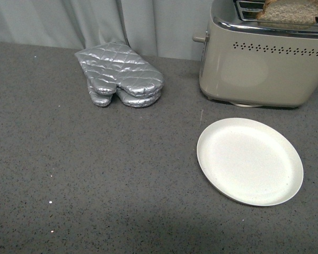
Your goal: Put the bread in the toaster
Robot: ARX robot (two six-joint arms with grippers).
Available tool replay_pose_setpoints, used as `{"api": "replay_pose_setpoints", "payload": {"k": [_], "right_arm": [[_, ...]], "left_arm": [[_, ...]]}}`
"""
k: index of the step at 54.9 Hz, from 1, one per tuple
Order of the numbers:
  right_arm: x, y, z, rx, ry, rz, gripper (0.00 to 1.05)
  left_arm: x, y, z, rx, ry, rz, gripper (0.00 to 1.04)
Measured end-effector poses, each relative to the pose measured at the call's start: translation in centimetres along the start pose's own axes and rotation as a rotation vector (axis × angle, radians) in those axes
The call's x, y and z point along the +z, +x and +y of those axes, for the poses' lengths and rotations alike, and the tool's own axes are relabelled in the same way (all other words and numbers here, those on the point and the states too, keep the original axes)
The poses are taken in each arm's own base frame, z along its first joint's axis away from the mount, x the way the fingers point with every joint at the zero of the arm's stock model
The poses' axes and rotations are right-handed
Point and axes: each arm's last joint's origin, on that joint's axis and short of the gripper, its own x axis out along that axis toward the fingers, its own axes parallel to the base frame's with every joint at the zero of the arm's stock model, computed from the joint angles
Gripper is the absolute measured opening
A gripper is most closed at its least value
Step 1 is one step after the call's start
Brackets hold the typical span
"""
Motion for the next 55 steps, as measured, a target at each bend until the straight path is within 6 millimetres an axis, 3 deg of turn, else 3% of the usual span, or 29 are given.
{"api": "replay_pose_setpoints", "payload": {"k": [12, 18, 31, 39, 55], "right_arm": [[0.04, -0.07, 0.00, 0.000, -0.001, -0.007, 0.01], [0.05, -0.08, 0.00, 0.000, 0.000, -0.008, 0.19], [0.05, -0.08, 0.00, 0.000, 0.000, -0.008, 0.74], [0.05, -0.08, 0.00, 0.000, 0.001, -0.008, 0.97], [0.05, -0.08, 0.00, 0.000, 0.002, -0.008, 0.95]], "left_arm": [[0.00, 0.00, 0.00, 0.000, 0.000, 0.000, 0.98], [0.00, 0.00, 0.00, 0.000, 0.000, 0.000, 0.98], [0.00, 0.00, 0.00, 0.000, 0.000, 0.000, 0.98], [0.00, 0.00, 0.00, 0.000, 0.000, 0.000, 0.98], [0.00, 0.00, 0.00, 0.000, 0.000, 0.000, 0.98]]}}
